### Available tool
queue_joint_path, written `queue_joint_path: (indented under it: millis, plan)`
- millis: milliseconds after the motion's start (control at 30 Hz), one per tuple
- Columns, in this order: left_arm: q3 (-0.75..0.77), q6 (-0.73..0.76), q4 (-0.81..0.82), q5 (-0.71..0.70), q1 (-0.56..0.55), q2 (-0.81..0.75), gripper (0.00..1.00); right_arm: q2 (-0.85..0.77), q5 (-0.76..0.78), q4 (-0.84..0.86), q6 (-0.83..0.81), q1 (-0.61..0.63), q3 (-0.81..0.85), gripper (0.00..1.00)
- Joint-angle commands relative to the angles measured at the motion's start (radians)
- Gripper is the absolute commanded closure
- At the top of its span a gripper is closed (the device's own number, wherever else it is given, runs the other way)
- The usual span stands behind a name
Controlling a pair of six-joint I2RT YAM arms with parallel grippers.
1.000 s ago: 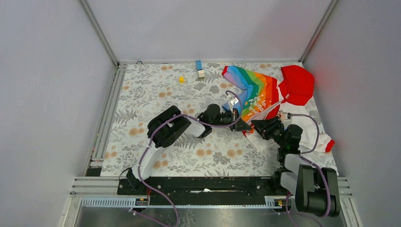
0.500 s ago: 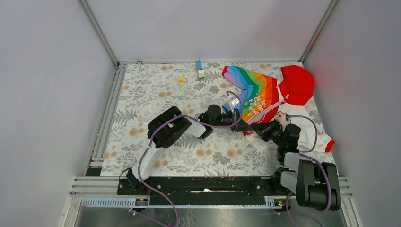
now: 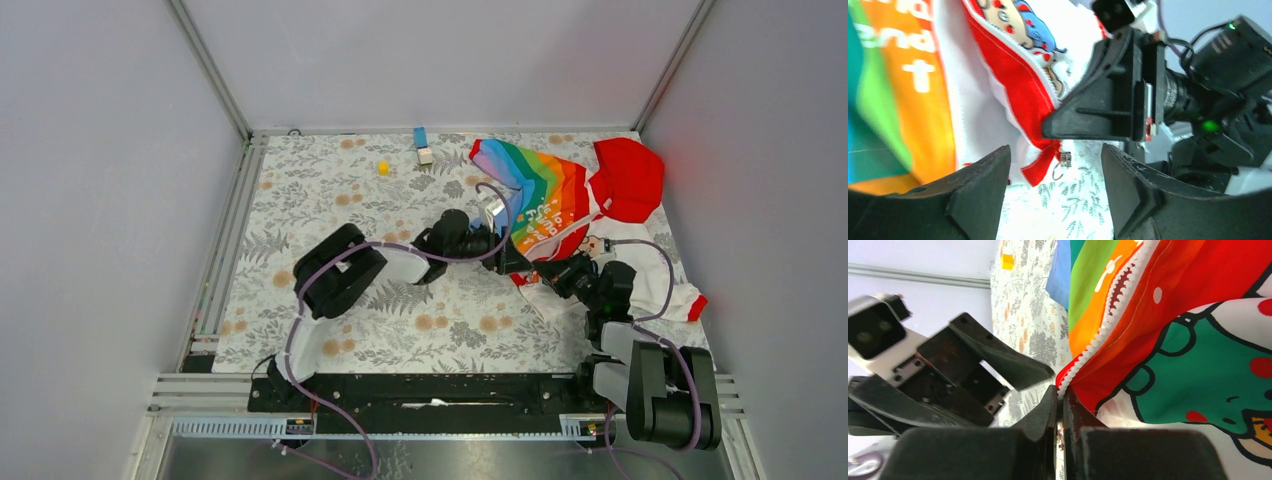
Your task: Zip up the jacket
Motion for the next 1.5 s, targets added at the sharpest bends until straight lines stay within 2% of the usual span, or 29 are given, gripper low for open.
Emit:
queue_joint_path:
  millis: [0, 133, 233, 333, 467, 633, 833, 1033, 1067, 1133, 1200, 1400, 1467]
  plan:
    - [0.032, 0.142, -0.248, -0.131, 0.019, -0.133, 0.30, -0.051, 0.038, -0.067, -0.101, 0.015, 0.026, 1.00]
    - [0.111, 0.284, -0.494, -0.251, 0.017, -0.140, 0.28, -0.104, 0.069, -0.156, -0.137, 0.016, 0.033, 1.00]
    - [0.259, 0.429, -0.714, -0.342, 0.000, -0.094, 0.28, -0.093, 0.081, -0.177, -0.143, 0.017, 0.035, 1.00]
    - [0.363, 0.532, -0.826, -0.397, -0.025, -0.037, 0.28, -0.088, 0.085, -0.177, -0.142, 0.018, 0.035, 1.00]
    - [0.471, 0.583, -0.936, -0.453, -0.046, 0.025, 0.30, -0.083, 0.089, -0.180, -0.140, 0.018, 0.036, 1.00]
    - [0.557, 0.620, -1.009, -0.495, -0.073, 0.101, 0.39, -0.077, 0.086, -0.169, -0.135, 0.018, 0.031, 1.00]
    - [0.557, 0.646, -1.033, -0.525, -0.087, 0.123, 0.38, -0.062, 0.083, -0.144, -0.125, 0.017, 0.024, 1.00]
    - [0.572, 0.645, -1.033, -0.563, -0.092, 0.145, 0.50, -0.059, 0.079, -0.130, -0.121, 0.018, 0.020, 1.00]
    - [0.575, 0.646, -1.034, -0.561, -0.094, 0.145, 0.47, -0.059, 0.079, -0.129, -0.121, 0.018, 0.020, 1.00]
    - [0.571, 0.644, -1.035, -0.539, -0.093, 0.133, 0.35, -0.059, 0.079, -0.128, -0.121, 0.018, 0.020, 1.00]
    - [0.567, 0.637, -1.036, -0.513, -0.093, 0.114, 0.31, -0.059, 0.077, -0.124, -0.120, 0.018, 0.019, 1.00]
    - [0.583, 0.603, -1.064, -0.460, -0.085, 0.066, 0.28, -0.059, 0.074, -0.119, -0.117, 0.018, 0.017, 1.00]
    - [0.586, 0.597, -1.067, -0.463, -0.084, 0.065, 0.33, -0.059, 0.074, -0.116, -0.117, 0.018, 0.015, 1.00]
